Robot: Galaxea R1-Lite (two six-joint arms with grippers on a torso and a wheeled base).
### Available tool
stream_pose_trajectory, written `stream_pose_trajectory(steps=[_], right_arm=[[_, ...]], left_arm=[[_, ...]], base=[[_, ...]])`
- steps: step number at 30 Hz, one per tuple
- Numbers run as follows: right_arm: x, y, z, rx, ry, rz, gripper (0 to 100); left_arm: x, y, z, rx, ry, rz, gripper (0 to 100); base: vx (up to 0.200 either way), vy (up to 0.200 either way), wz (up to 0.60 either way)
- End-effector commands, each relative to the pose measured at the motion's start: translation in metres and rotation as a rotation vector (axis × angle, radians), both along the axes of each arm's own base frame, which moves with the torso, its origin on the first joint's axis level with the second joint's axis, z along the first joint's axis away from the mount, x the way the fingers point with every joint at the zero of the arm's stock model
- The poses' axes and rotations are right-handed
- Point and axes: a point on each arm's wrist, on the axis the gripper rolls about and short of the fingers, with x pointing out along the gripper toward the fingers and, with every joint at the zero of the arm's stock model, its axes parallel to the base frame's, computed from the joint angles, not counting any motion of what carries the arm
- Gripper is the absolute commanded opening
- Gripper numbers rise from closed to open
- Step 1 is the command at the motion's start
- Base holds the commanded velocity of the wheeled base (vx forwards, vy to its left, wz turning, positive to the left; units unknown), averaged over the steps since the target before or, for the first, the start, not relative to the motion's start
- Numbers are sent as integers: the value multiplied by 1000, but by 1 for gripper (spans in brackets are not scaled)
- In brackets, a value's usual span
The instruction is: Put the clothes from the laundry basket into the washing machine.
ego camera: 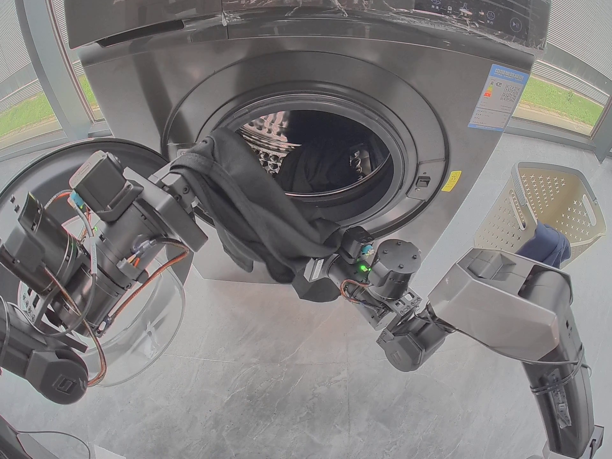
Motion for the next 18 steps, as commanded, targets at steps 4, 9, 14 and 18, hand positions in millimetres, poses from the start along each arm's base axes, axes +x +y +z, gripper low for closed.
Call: stream_pose_trajectory(steps=[4, 9, 14, 18], right_arm=[[-43, -38, 45, -5, 7, 1, 0], [-67, -51, 54, -30, 28, 43, 0], [-75, -51, 65, -17, 11, 55, 0], [-77, -45, 70, 7, 3, 65, 0]], left_arm=[[19, 4, -49, 101, 170, 53, 0], [33, 8, -80, 170, 265, 93, 0], [36, 6, -106, 227, 352, 85, 0], [34, 6, -125, 281, 405, 82, 0]], base=[[0, 0, 0], [0, 0, 0], [0, 0, 0], [0, 0, 0]])
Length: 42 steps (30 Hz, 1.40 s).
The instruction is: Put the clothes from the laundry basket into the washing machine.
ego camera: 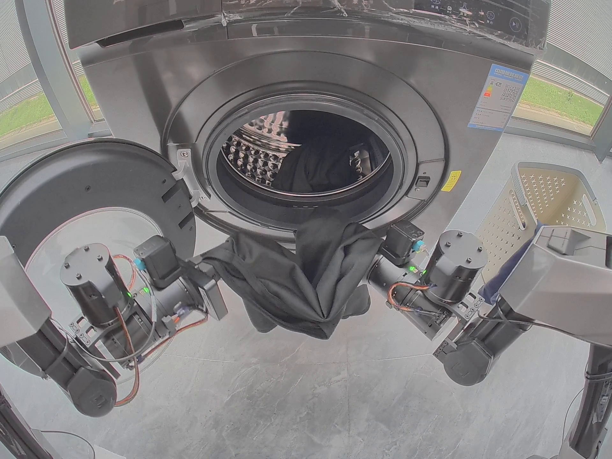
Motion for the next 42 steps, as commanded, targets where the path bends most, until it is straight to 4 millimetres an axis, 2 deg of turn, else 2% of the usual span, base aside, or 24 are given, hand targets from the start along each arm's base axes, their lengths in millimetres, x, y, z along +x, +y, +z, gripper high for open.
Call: stream_pose_trajectory(steps=[1, 6, 7, 11, 25, 30, 37, 42], right_arm=[[-9, 4, 19, 45, -31, 17, 0], [-8, 5, 16, 46, -22, 1, 0], [-8, 5, 15, 44, -20, 1, 0], [-6, 6, 16, 46, -22, -2, 0], [9, 4, 24, 68, -55, -31, 0], [21, 3, 28, 79, -70, -51, 0], [28, 4, 38, 97, -96, -59, 0], [26, 6, 33, 87, -83, -54, 0]], left_arm=[[2, 0, -34, 80, 113, -2, 0], [3, 0, -37, 94, 114, -8, 0], [3, 0, -37, 94, 114, -10, 100], [0, 1, -39, 98, 128, -12, 100], [-25, 5, -68, 206, 246, -95, 100], [-30, 7, -72, 229, 261, -111, 100], [-33, 5, -73, 237, 269, -137, 100], [-34, 5, -73, 236, 271, -143, 100]], base=[[0, 0, 0], [0, 0, 0], [0, 0, 0], [0, 0, 0], [0, 0, 0], [0, 0, 0], [0, 0, 0], [0, 0, 0]])
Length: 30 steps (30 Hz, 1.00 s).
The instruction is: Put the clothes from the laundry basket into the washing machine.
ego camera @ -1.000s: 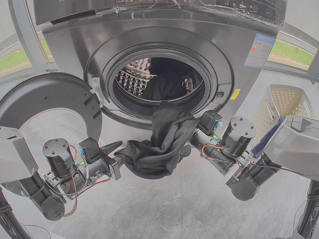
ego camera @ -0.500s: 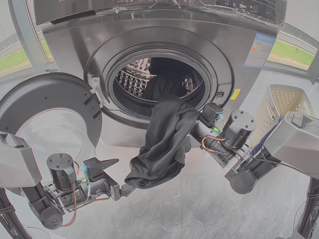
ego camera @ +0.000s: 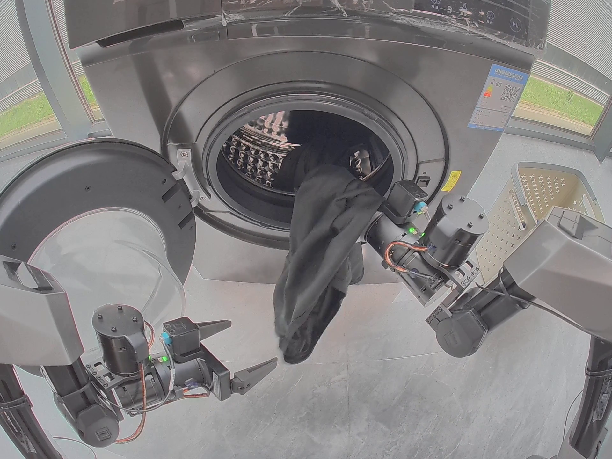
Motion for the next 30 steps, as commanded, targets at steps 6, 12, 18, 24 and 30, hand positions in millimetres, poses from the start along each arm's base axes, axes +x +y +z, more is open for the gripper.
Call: stream_pose_trajectory(steps=[6, 12, 18, 24, 30], right_arm=[[-6, 7, -9, -14, 21, 23, 0], [-18, 19, -13, -28, 36, 64, 0], [-20, 29, -22, -37, 55, 63, 0], [-22, 32, -23, -39, 57, 72, 0], [-27, 34, -23, -39, 59, 83, 0]], left_arm=[[2, -7, 6, -22, -33, -28, 100], [16, -26, 19, -75, -111, -59, 100], [39, -49, 26, -125, -178, -78, 100], [50, -60, 27, -146, -203, -86, 100], [65, -70, 17, -153, -200, -84, 100]], base=[[0, 0, 0], [0, 0, 0], [0, 0, 0], [0, 0, 0], [0, 0, 0]])
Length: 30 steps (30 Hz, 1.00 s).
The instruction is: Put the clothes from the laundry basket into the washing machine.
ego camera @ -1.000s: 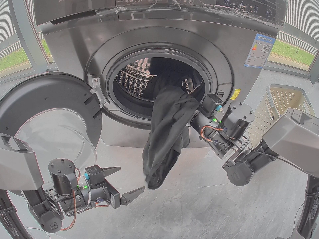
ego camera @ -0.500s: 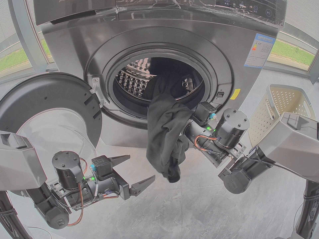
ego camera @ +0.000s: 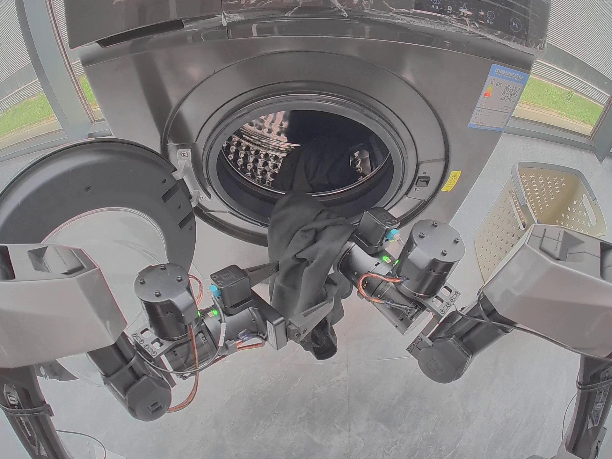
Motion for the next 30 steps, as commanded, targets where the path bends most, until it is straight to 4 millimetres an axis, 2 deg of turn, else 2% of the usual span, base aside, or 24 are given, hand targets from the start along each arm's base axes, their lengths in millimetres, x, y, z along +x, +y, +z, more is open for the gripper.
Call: stream_pose_trajectory(steps=[1, 6, 14, 30], right_arm=[[-7, 3, 0, -2, 6, 16, 0], [-22, 4, 3, -7, 19, 31, 0], [-43, 2, 6, -11, 40, 66, 0], [-49, 1, -1, -19, 70, 61, 0]], left_arm=[[18, -10, -17, 9, 17, 14, 100], [35, -11, -27, 2, 20, 50, 100], [53, -13, -29, -22, -2, 112, 100], [64, -13, -35, -31, -5, 147, 100]], base=[[0, 0, 0], [0, 0, 0], [0, 0, 0], [0, 0, 0]])
